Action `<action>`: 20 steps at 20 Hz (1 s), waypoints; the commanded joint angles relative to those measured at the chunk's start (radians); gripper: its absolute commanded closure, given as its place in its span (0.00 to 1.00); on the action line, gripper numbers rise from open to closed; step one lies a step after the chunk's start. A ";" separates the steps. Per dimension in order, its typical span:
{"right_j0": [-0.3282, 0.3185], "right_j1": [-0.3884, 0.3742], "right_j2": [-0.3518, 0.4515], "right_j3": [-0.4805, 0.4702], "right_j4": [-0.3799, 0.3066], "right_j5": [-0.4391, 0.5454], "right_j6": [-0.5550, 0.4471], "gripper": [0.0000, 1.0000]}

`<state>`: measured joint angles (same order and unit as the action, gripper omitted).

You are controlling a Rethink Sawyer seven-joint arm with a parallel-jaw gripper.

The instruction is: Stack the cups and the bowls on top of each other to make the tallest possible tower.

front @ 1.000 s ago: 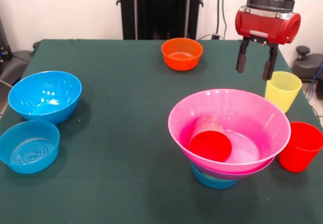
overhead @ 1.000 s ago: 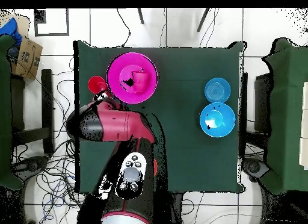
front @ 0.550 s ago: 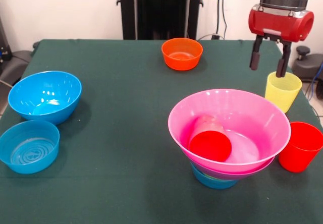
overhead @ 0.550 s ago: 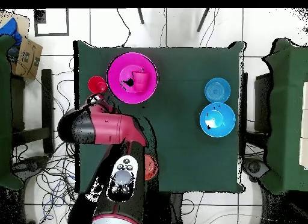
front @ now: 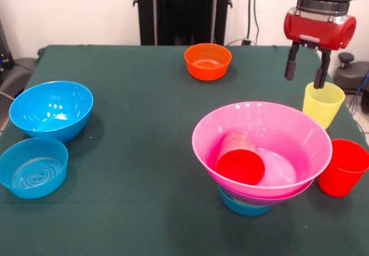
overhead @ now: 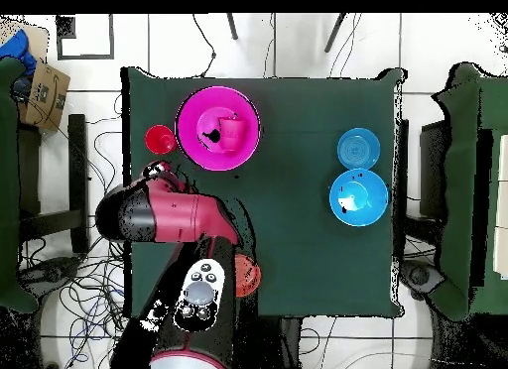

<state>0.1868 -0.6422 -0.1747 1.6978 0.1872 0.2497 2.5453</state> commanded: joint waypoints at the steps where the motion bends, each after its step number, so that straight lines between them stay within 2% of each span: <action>1: -0.007 0.118 0.090 0.043 0.006 -0.083 0.121 0.00; 20: 0.008 0.144 0.133 0.089 0.030 -0.107 0.137 0.00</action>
<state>0.1902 -0.5184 -0.1617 1.7349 0.1885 0.1804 2.5453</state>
